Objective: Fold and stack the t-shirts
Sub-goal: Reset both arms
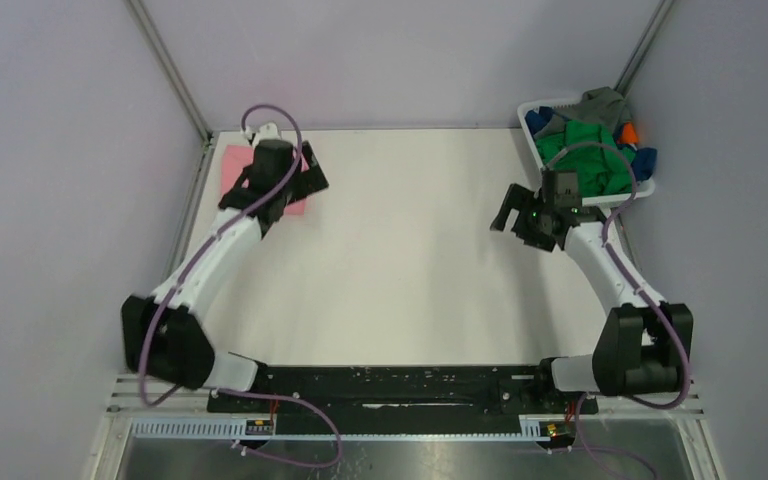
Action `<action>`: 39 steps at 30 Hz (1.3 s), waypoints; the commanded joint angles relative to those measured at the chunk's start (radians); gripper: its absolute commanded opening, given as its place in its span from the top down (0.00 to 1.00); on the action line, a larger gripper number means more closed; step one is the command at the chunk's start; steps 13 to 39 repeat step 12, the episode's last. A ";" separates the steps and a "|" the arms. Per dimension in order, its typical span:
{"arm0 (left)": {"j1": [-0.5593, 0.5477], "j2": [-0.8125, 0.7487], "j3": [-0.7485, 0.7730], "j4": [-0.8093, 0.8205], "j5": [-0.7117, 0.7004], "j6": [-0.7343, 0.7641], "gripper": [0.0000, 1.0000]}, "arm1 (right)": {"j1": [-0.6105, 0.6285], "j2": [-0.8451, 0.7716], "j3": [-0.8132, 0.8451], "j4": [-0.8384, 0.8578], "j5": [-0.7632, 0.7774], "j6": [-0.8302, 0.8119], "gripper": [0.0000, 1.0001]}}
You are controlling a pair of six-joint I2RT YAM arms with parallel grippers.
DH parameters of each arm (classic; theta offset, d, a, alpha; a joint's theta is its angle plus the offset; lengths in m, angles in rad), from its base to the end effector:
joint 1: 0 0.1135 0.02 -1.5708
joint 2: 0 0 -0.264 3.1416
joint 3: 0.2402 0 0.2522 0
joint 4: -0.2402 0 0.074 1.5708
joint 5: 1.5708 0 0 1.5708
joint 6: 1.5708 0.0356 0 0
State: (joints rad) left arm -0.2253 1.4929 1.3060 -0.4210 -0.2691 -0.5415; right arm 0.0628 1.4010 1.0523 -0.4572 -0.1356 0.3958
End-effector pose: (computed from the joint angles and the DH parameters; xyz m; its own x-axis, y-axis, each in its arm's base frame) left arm 0.3337 -0.0668 0.3283 -0.4784 -0.4001 -0.7817 -0.2847 0.9128 -0.2930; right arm 0.3009 0.0237 0.2676 -0.7244 0.3372 -0.6013 0.1340 0.9245 0.3570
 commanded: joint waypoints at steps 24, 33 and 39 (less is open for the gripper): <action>-0.187 -0.410 -0.544 0.072 0.142 -0.211 0.01 | 0.001 -0.313 -0.404 0.148 0.025 0.063 0.00; -0.187 -0.410 -0.544 0.072 0.142 -0.211 0.01 | 0.001 -0.313 -0.404 0.148 0.025 0.063 0.00; -0.187 -0.410 -0.544 0.072 0.142 -0.211 0.01 | 0.001 -0.313 -0.404 0.148 0.025 0.063 0.00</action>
